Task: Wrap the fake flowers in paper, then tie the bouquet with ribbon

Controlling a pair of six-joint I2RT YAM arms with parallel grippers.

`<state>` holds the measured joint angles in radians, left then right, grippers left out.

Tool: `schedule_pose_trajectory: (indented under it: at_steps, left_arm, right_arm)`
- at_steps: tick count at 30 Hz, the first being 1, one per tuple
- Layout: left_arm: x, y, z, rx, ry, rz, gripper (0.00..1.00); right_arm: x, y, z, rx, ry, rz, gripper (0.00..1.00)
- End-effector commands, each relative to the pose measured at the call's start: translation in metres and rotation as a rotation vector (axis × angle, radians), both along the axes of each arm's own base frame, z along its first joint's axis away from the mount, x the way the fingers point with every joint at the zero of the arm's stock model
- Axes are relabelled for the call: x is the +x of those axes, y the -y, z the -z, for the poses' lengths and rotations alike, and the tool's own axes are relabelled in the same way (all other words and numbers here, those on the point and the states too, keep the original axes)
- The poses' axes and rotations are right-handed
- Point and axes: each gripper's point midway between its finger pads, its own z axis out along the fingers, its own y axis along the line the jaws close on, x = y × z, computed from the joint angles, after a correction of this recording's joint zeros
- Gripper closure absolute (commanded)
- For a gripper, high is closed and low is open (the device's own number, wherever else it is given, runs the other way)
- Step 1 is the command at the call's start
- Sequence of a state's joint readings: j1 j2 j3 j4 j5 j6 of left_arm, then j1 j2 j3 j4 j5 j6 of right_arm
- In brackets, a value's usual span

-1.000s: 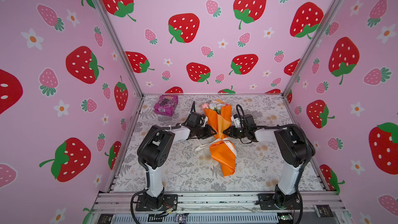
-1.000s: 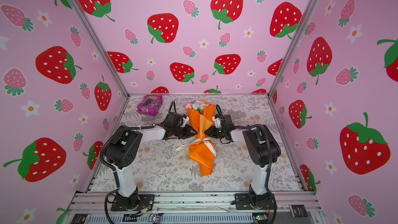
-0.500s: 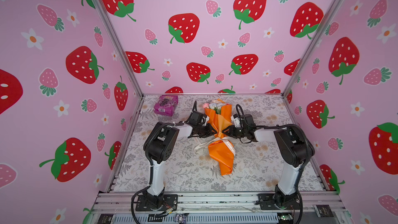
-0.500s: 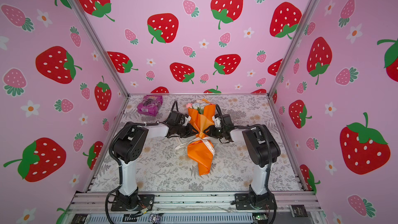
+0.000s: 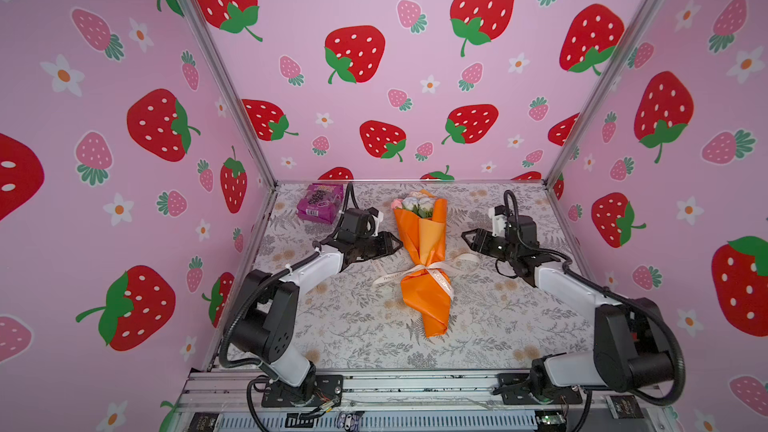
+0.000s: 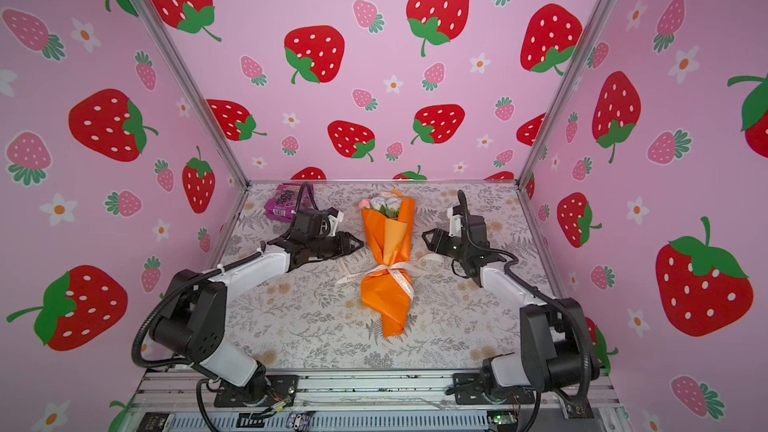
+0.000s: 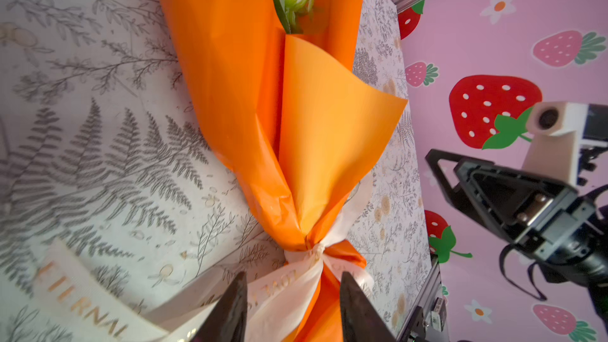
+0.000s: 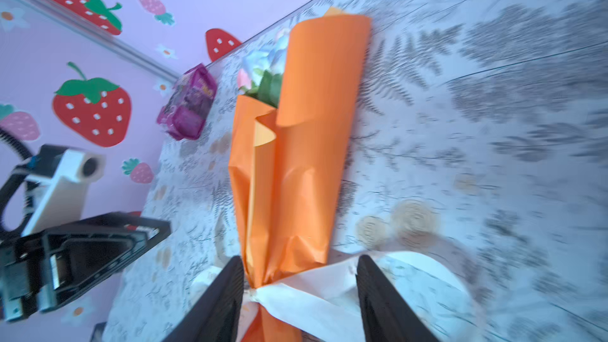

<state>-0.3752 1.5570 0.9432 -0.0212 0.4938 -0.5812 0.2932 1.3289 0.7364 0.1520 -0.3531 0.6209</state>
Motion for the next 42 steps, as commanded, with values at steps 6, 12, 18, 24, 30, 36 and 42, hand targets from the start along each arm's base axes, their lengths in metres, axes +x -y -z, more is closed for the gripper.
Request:
schedule_pose_trajectory:
  at_steps: [6,12,18,24,30,36,42]
  left_arm:
    - [-0.017,-0.093,-0.018,0.227,0.189,-0.26,0.44]
    - [-0.025,-0.154,-0.033,0.334,0.266,-0.432,0.38]
    - [-0.039,-0.194,-0.035,0.369,0.261,-0.542,0.37]
    - [-0.049,-0.225,-0.014,0.477,0.257,-0.627,0.22]
    - [-0.033,-0.248,0.001,0.654,0.249,-0.646,0.16]
    - [-0.008,-0.255,0.012,0.74,0.293,-0.62,0.16]
    - [0.016,-0.255,0.016,0.745,0.452,-0.643,0.01]
  right_arm:
    - [-0.014,0.132,-0.054,-0.475,0.352,0.512,0.19]
    - [-0.017,0.177,-0.021,-0.707,0.372,0.662,0.04]
    - [-0.004,0.184,0.035,-0.822,0.24,0.608,0.0]
    - [-0.002,0.167,0.035,-0.798,0.426,0.505,0.0]
    - [0.005,0.13,0.019,-0.688,0.661,0.315,0.0]
    - [-0.004,0.125,0.028,-0.631,0.743,0.305,0.0]
    - [0.021,0.163,0.041,-0.669,0.557,0.502,0.0]
